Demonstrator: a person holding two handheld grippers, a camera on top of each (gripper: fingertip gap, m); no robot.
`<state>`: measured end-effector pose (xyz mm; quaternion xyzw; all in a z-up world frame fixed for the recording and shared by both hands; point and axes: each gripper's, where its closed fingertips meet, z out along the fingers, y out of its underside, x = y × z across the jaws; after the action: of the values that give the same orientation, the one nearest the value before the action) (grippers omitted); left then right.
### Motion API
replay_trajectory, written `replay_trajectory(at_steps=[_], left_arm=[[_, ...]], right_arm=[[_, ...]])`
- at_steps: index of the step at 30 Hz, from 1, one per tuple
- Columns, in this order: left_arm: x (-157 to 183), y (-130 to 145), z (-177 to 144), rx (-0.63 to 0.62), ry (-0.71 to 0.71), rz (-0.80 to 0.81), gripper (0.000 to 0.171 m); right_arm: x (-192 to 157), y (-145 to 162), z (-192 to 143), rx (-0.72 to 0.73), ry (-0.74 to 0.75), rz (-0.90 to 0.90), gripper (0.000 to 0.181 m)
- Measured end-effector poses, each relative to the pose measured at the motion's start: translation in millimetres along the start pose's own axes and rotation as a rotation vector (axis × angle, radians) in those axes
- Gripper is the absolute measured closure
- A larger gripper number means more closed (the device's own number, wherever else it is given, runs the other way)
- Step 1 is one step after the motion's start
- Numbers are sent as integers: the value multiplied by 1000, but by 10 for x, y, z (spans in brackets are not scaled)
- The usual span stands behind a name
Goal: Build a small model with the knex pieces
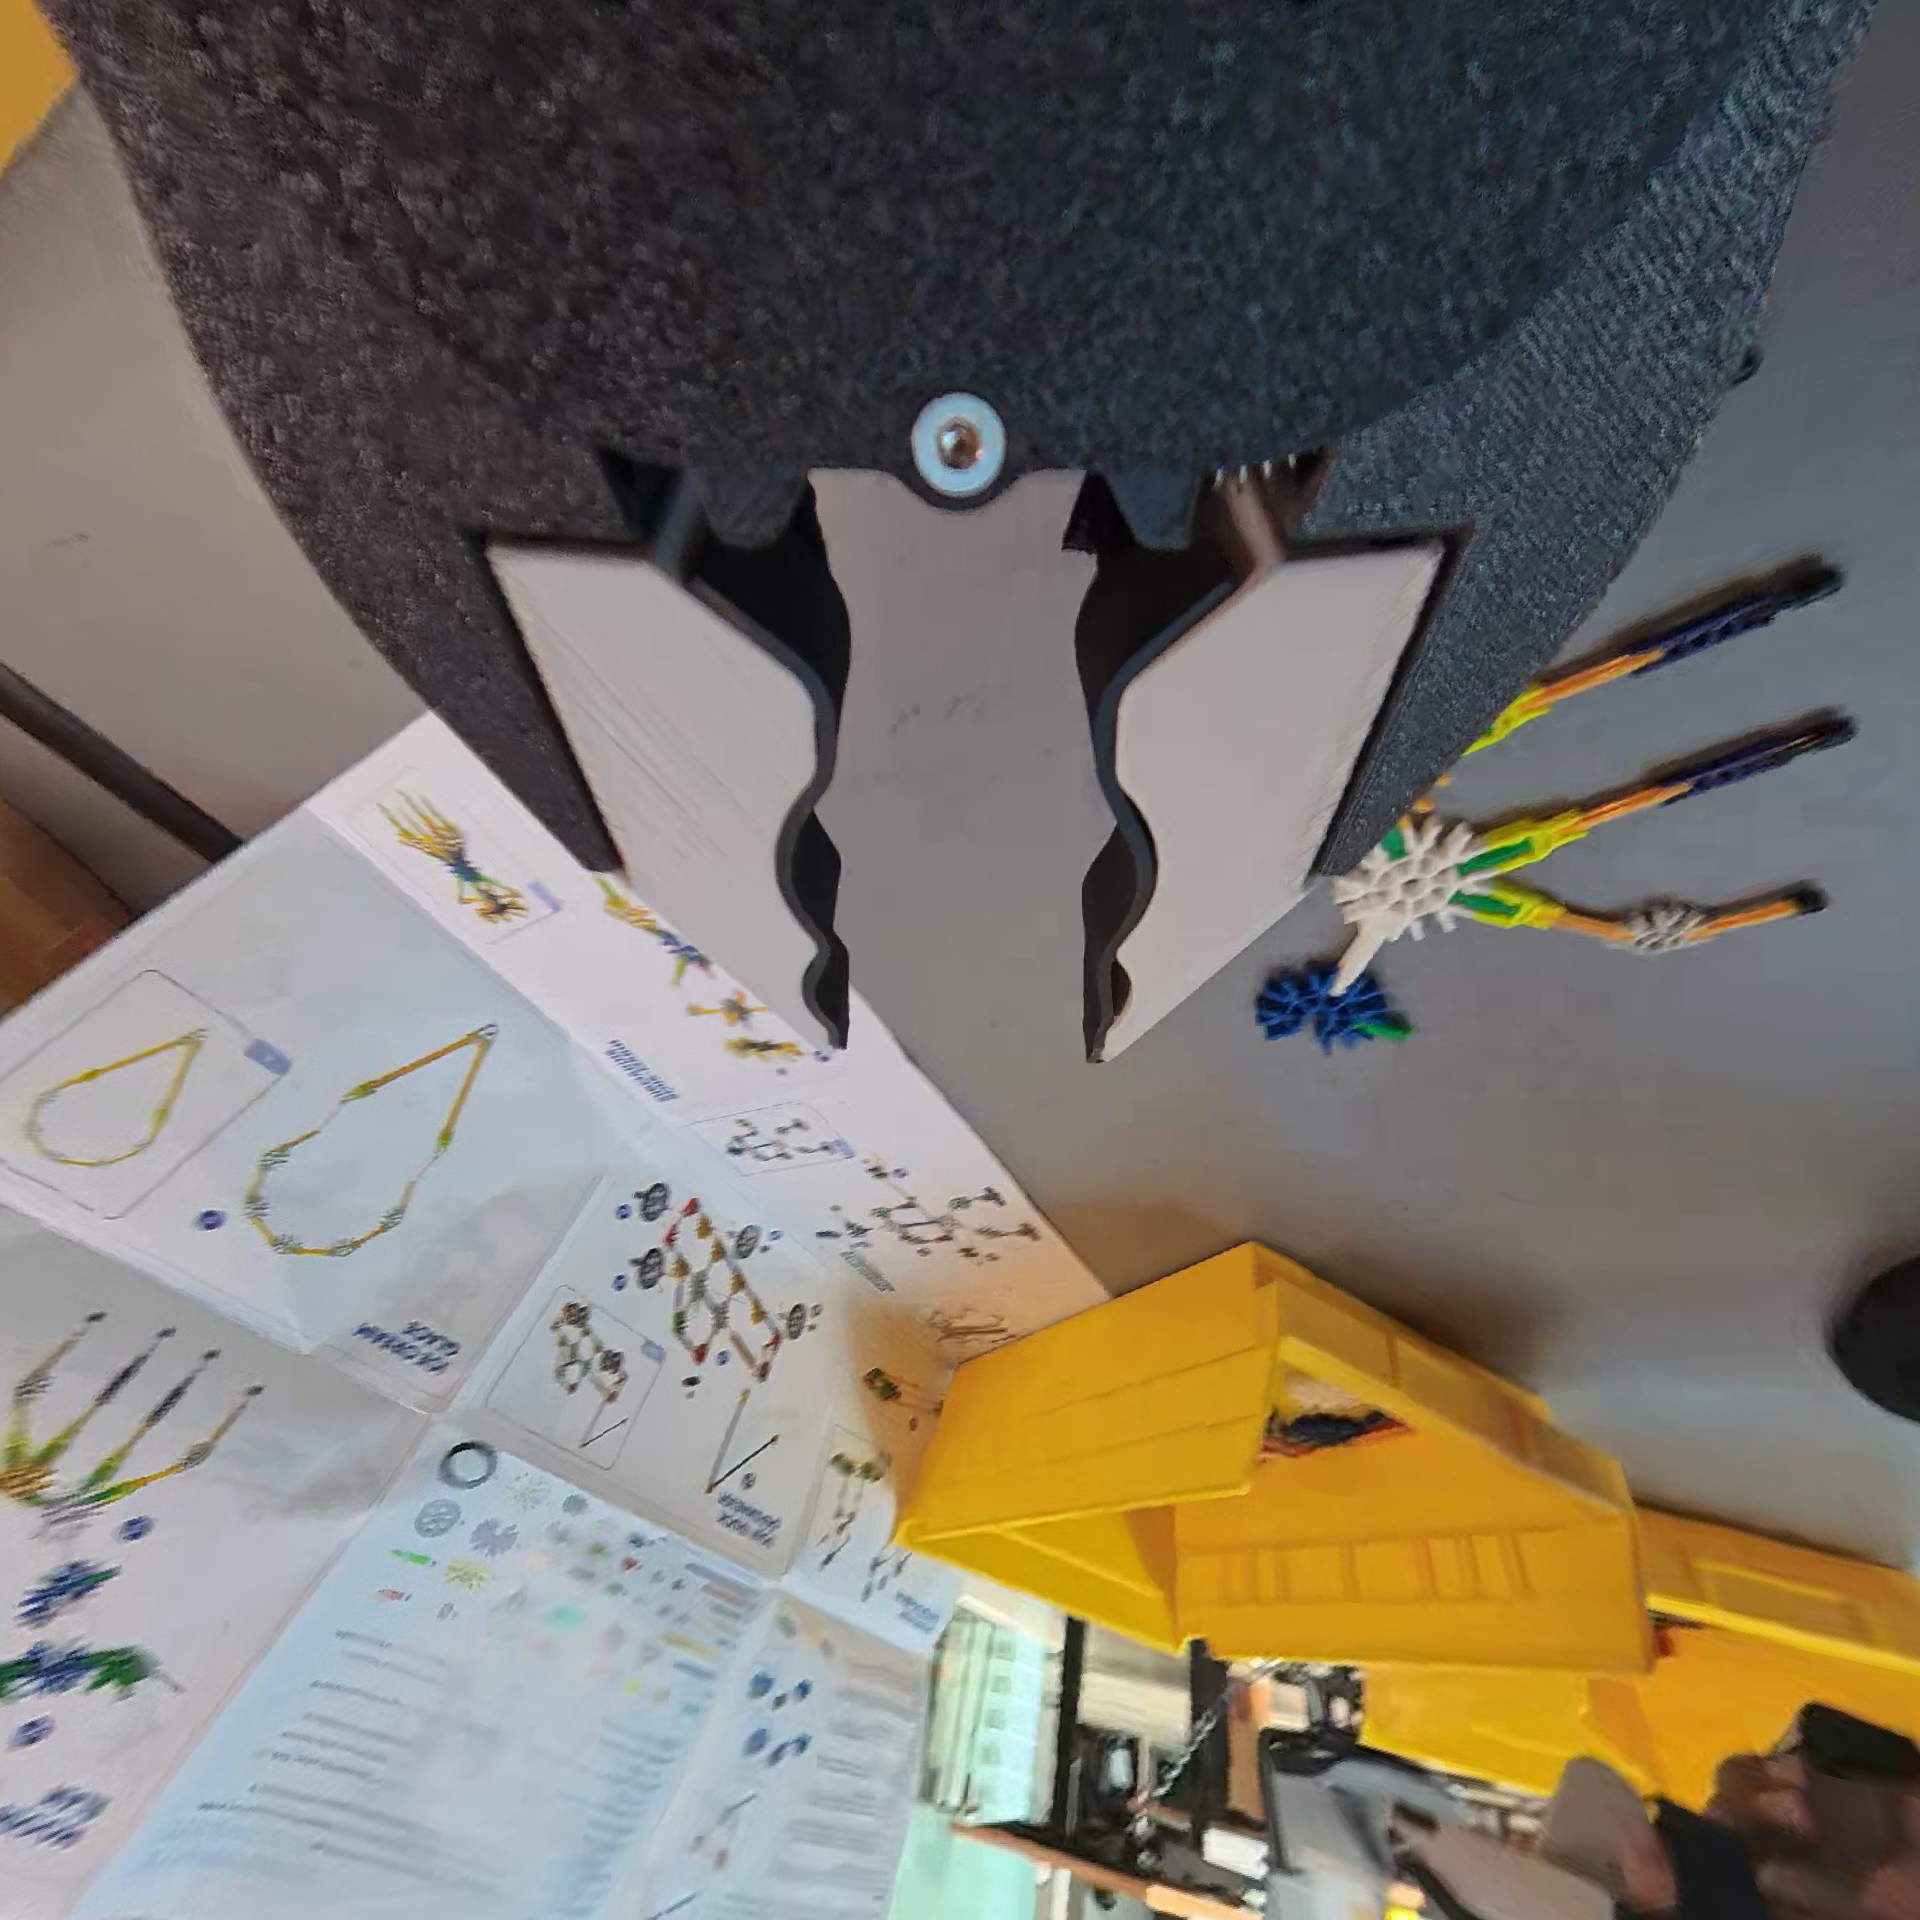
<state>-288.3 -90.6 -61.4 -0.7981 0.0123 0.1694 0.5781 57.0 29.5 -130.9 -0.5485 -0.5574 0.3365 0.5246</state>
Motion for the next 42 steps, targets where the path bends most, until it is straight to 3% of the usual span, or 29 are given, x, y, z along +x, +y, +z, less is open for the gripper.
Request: replay_trajectory(at_steps=[3,5,8,10,11,12,17,21,26,33,38,42], left_arm=[[-30,-101,-7,3,6,24,140],[4,-117,13,-1,20,30,140],[92,-92,68,-5,49,17,140],[155,-72,94,-7,61,13,140],[181,-67,95,-9,64,20,140],[203,-63,86,-12,68,31,140],[224,7,-53,-45,90,75,140],[196,207,-147,-85,102,62,140],[204,378,-157,-107,111,34,141],[269,319,-156,-76,125,34,141],[273,278,-166,-8,112,-9,140],[382,157,-140,118,140,-171,141]], right_arm=[[-501,293,-12,-226,-330,81,116],[-773,535,-59,-397,-474,77,101],[-983,812,-12,-585,-536,-53,105],[-1054,773,67,-617,-553,-31,122],[-1042,763,69,-640,-568,-47,139],[-1024,772,42,-663,-599,-83,144],[-531,938,-207,-844,-656,-228,145],[-29,1082,-381,-1019,-562,-275,145],[295,1138,-425,-1125,-461,-370,143],[383,1018,-375,-1034,-378,-365,138],[440,536,-211,-665,-134,-216,137],[300,108,-97,-290,-6,5,133]])
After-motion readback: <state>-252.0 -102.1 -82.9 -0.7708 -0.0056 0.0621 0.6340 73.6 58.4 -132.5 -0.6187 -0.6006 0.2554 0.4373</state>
